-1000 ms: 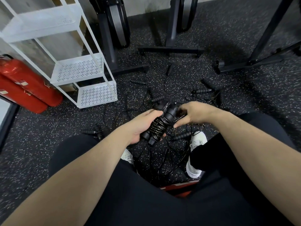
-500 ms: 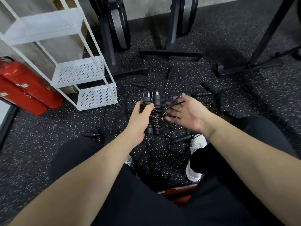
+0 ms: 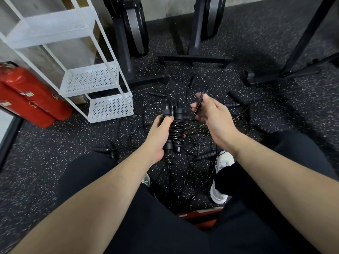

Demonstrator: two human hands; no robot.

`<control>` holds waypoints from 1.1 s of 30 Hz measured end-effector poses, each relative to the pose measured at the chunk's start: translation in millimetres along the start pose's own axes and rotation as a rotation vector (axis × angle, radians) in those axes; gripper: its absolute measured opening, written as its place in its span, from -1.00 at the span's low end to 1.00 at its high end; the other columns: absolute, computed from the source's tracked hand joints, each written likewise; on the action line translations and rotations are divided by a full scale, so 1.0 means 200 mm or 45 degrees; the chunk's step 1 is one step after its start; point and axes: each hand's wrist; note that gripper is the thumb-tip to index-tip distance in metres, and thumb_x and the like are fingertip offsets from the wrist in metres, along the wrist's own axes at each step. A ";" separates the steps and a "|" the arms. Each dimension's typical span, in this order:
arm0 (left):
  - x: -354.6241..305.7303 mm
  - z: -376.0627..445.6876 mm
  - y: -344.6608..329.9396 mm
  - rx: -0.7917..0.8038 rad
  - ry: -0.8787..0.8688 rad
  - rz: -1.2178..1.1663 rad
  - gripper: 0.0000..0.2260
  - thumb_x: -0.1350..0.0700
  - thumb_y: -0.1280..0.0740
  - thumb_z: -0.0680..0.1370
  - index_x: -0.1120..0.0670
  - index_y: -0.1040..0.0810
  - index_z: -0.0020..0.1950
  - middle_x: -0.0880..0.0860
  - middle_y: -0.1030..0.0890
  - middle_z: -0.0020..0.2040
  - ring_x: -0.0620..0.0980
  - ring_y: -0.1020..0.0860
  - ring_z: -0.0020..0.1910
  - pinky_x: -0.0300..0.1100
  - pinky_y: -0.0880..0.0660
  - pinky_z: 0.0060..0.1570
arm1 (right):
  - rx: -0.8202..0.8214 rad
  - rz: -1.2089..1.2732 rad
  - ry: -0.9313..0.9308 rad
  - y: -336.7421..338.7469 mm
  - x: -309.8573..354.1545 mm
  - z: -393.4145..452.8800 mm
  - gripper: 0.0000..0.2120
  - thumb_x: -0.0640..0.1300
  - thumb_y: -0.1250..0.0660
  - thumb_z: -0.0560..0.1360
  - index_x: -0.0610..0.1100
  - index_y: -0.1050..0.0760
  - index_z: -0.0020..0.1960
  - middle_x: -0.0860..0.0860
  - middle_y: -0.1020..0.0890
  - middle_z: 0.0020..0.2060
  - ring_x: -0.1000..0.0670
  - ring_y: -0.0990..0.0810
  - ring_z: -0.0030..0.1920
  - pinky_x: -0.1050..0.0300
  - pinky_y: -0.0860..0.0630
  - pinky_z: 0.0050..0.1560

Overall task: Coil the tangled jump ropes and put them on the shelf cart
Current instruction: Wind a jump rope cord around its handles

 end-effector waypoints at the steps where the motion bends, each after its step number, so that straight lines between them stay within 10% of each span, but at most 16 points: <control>1: 0.00 0.00 -0.01 0.010 -0.008 0.008 -0.86 0.03 -0.29 0.68 -0.07 -0.52 0.24 0.21 -0.69 0.15 0.23 -0.69 -0.10 0.10 -0.63 -0.09 | -0.043 -0.068 0.041 0.01 0.00 0.00 -0.78 0.00 -0.19 0.71 0.04 -0.60 0.19 0.06 -0.73 -0.13 0.10 -0.63 -0.07 0.08 -0.60 0.08; 5: 0.01 -0.01 -0.03 0.033 -0.061 0.046 -0.79 0.02 -0.28 0.68 -0.18 -0.54 0.31 0.15 -0.71 0.12 0.26 -0.70 -0.05 0.08 -0.63 -0.13 | -0.002 -0.767 0.319 0.03 0.00 -0.02 -0.67 -0.02 -0.24 0.69 -0.01 -0.50 0.43 0.07 -0.72 -0.05 0.25 -0.46 -0.36 0.35 -0.46 -0.26; 10: 0.02 -0.02 -0.05 -0.077 -0.096 0.107 -0.79 -0.04 -0.31 0.66 -0.26 -0.59 0.26 0.01 -0.72 0.11 0.11 -0.70 0.11 0.20 -0.65 0.08 | 0.243 -1.263 0.634 0.01 -0.07 -0.04 -0.63 -0.09 -0.20 0.70 -0.15 -0.45 0.48 -0.10 -0.66 0.23 -0.11 -0.58 0.23 0.07 -0.46 0.29; 18: 0.00 -0.04 -0.07 -0.157 -0.080 0.099 -0.80 -0.12 -0.24 0.66 -0.27 -0.61 0.21 -0.02 -0.71 0.15 0.05 -0.68 0.15 0.14 -0.61 0.19 | 0.048 -1.535 1.087 0.03 -0.13 0.01 -0.67 -0.14 -0.30 0.64 -0.28 -0.58 0.32 -0.13 -0.65 -0.25 -0.16 -0.52 -0.24 -0.02 -0.56 -0.08; 24: 0.00 -0.05 -0.06 -0.147 -0.032 0.076 -0.65 -0.07 -0.18 0.64 0.12 -0.61 0.22 0.27 -0.69 0.13 0.24 -0.70 -0.01 0.00 -0.65 -0.19 | -0.009 -1.665 1.176 0.04 -0.15 0.04 -0.56 0.05 -0.10 0.67 -0.15 -0.61 0.32 -0.05 -0.69 -0.19 -0.14 -0.53 -0.21 -0.11 -0.58 -0.19; 33: 0.00 -0.04 -0.06 -0.153 -0.235 0.068 -0.84 0.06 -0.23 0.67 -0.02 -0.58 0.17 0.01 -0.66 -0.06 -0.04 -0.61 -0.15 -0.10 -0.61 -0.19 | -0.072 -1.661 1.203 0.00 -0.10 0.03 -0.56 0.02 -0.11 0.64 -0.17 -0.64 0.27 -0.05 -0.68 -0.26 -0.13 -0.52 -0.26 0.00 -0.57 -0.20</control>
Point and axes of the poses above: each hand's wrist, its own z-axis towards the middle knuckle, its own y-axis out of the back of the hand, x = y × z
